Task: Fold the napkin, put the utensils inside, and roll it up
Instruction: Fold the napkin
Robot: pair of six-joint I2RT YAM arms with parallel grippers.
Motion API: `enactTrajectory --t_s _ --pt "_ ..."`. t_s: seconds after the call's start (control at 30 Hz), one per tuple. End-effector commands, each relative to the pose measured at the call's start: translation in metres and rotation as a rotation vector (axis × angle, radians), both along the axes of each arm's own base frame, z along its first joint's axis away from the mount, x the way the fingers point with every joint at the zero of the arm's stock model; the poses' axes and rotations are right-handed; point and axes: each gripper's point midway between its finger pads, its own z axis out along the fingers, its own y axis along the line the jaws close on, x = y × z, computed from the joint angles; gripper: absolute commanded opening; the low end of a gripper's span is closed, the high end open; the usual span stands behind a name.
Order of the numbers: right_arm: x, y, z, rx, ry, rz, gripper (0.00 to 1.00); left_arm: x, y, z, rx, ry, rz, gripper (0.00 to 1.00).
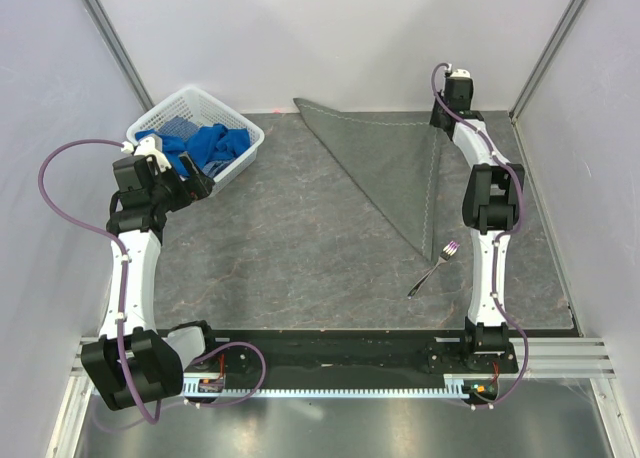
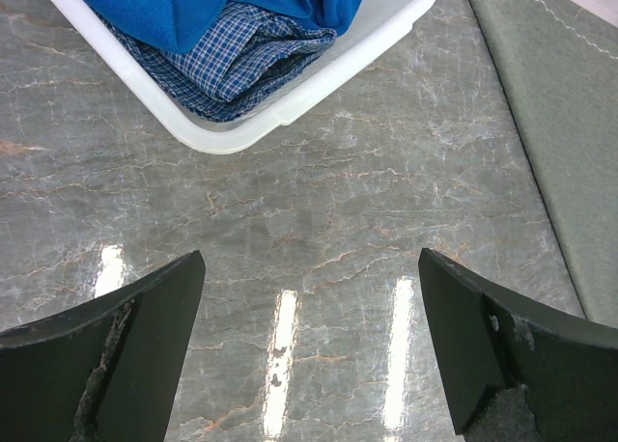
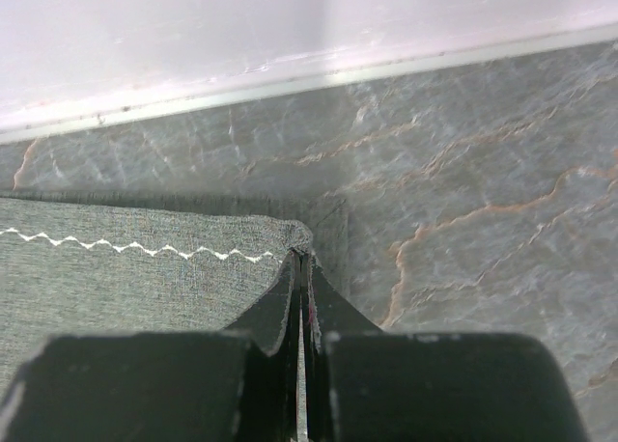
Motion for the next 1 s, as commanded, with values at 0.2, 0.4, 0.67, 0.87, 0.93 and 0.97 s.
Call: enactTrajectory --t_s 0.2,0.4,0.67,0.87,0.93,0.97 --pt "0.029 0.006 0.008 0.005 -0.084 0.058 0.0 0.002 0.001 0.001 0.035 -0.014 -0.028 0.99" --pt "0.033 0.01 -0.004 0.021 -0.085 0.075 0.0 0.002 0.001 0.001 0.034 -0.015 -0.026 0.99" --pt "0.034 0.004 -0.013 0.011 -0.081 0.04 0.02 0.002 0.001 0.0 0.033 -0.01 -0.03 0.99" --pt "0.032 0.004 -0.001 0.002 -0.09 0.041 0.61 0.002 0.001 0.0 0.035 -0.011 -0.027 0.99" --pt "0.03 0.003 0.009 0.004 -0.1 0.042 0.77 0.002 0.0 -0.001 0.03 -0.009 -0.035 0.99" --pt "0.026 0.004 0.02 0.005 -0.107 0.045 0.8 0.002 -0.001 -0.001 0.028 -0.01 -0.037 0.99"
